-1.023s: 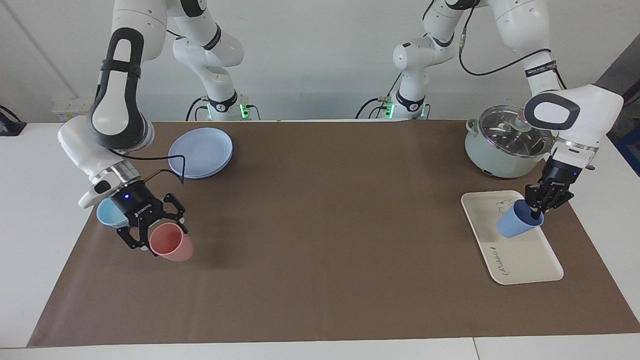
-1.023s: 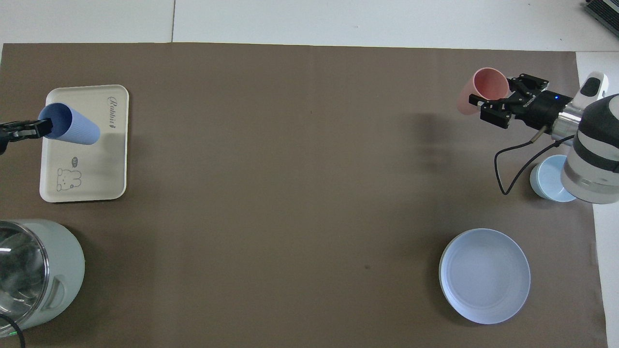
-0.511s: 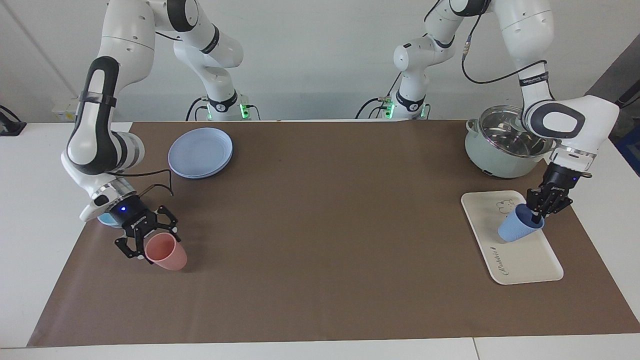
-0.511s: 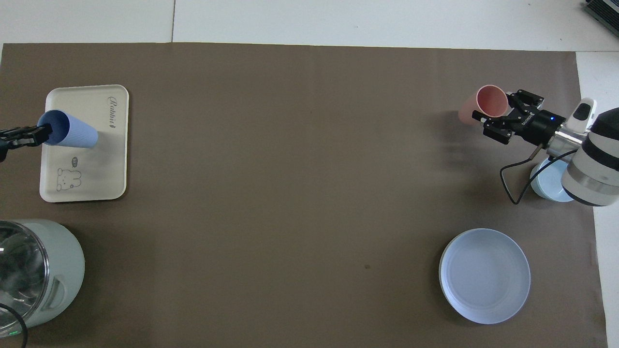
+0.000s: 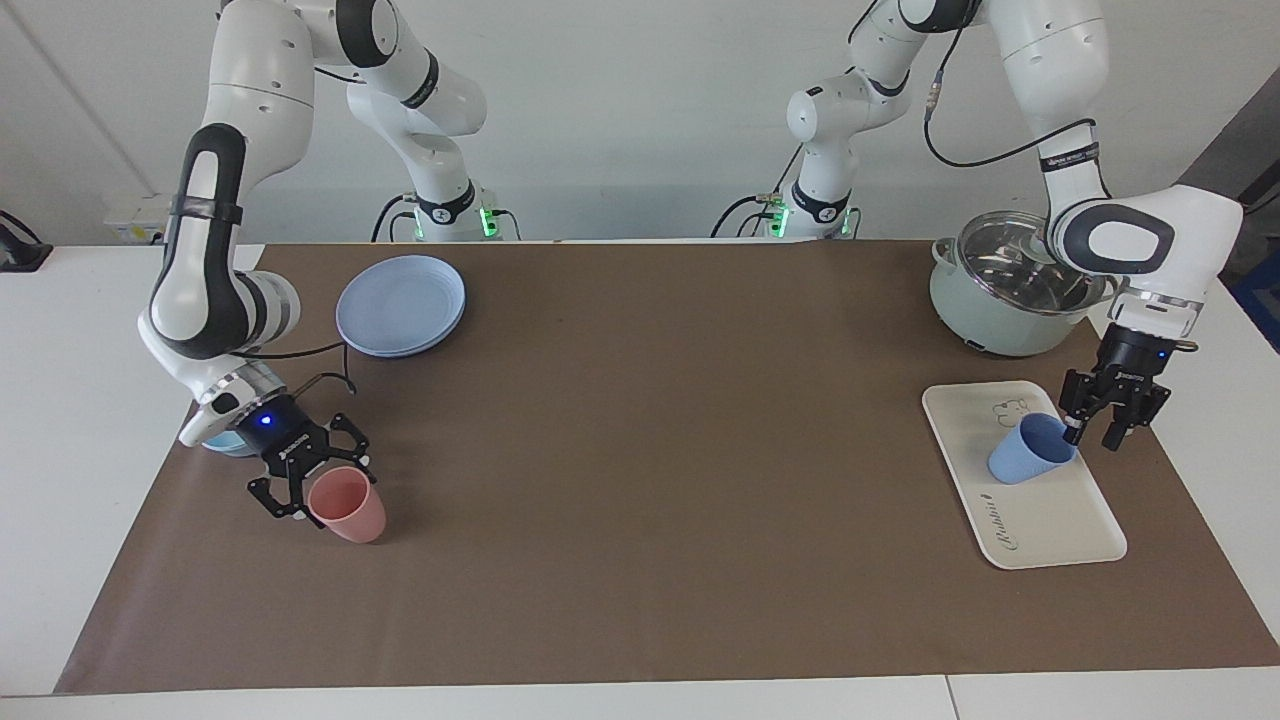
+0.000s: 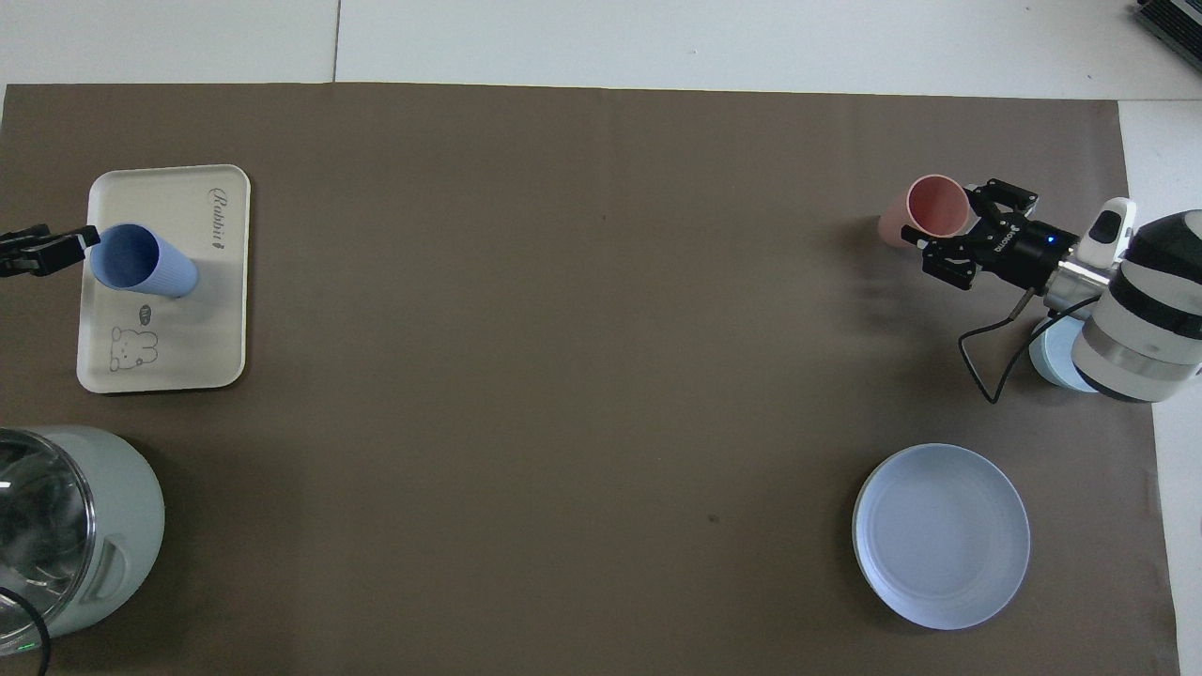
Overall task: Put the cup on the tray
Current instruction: 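Lower the blue cup onto the cream tray with the left gripper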
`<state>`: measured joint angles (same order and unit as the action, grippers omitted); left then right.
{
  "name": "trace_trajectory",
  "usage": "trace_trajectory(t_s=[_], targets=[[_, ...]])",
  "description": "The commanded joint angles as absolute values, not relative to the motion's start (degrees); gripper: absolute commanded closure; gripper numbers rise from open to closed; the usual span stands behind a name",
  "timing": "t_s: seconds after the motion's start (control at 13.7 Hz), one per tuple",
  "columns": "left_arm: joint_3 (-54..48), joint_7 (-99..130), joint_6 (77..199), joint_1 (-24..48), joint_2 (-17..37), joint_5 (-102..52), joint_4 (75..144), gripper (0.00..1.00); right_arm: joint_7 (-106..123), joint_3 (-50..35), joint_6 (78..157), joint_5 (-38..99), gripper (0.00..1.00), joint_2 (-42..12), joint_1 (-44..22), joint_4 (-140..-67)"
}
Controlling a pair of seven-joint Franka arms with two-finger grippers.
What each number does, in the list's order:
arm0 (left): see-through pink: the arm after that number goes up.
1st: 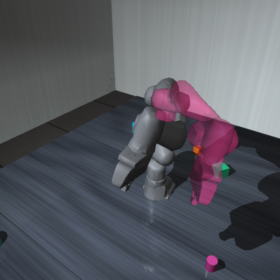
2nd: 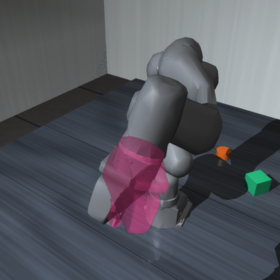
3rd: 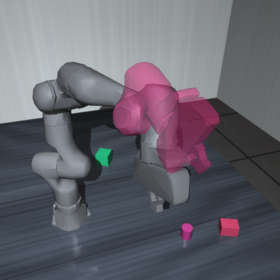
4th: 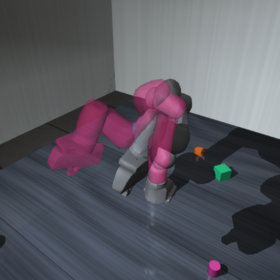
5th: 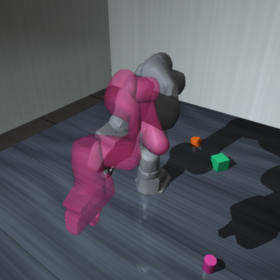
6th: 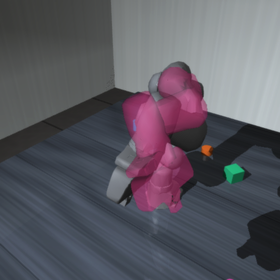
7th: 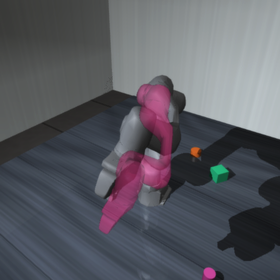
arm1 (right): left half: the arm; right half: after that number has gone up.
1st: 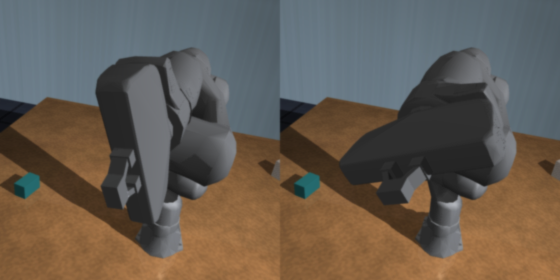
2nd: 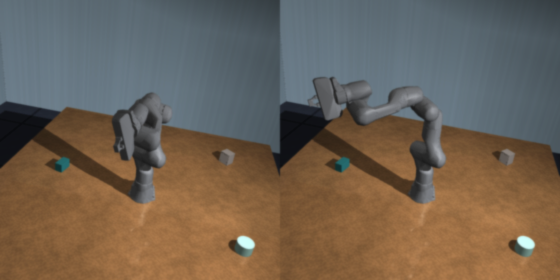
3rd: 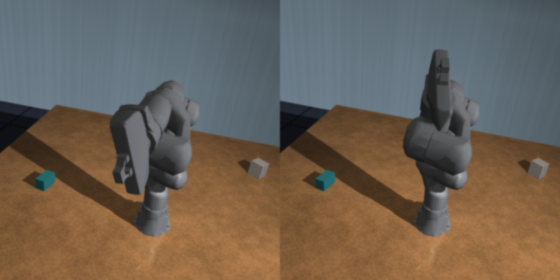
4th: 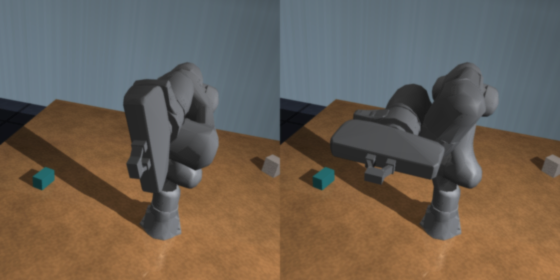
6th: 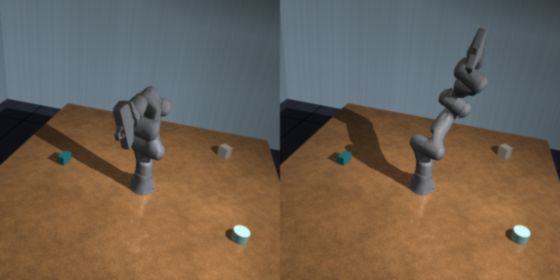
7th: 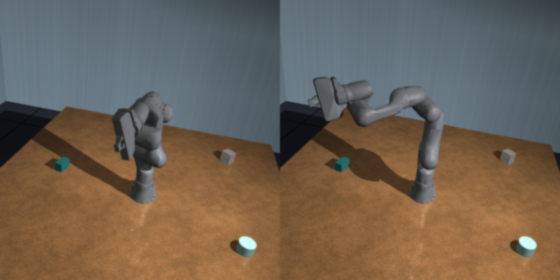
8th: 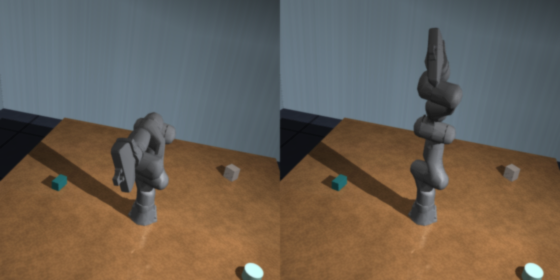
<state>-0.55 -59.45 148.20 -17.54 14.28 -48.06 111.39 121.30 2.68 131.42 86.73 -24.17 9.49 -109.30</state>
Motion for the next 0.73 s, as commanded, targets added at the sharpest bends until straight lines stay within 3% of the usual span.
trace_trajectory(t_s=[0.0,0.07,0.15,0.37,0.66], targets=[[0.1,-59.0,146.6,-15.6,13.2,-48.3,110.2,0.29,126.6,2.4,132.5,91.1,0.87,-23.7,9.5,-111.3],[0.3,-57.4,142.9,-15.6,12.3,-47.2,109.9,0.3,126.7,2.3,132.5,91.6,0.59,-23.6,9.5,-111.9],[0.3,-55.0,138.5,-15.9,12.3,-44.8,108.5,0.31,126.7,2.3,132.5,91.7,0.04,-23.6,9.5,-112.0],[0.2,-43.9,122.6,-16.4,12.6,-33.6,100.2,0.31,125.8,2.2,132.1,92.5,0.0,-22.9,9.5,-111.8],[-0.3,-31.7,107.4,-12.2,12.7,-17.4,90.1,0.31,115.0,2.5,138.2,90.2,0.0,-15.4,5.6,-113.9]])
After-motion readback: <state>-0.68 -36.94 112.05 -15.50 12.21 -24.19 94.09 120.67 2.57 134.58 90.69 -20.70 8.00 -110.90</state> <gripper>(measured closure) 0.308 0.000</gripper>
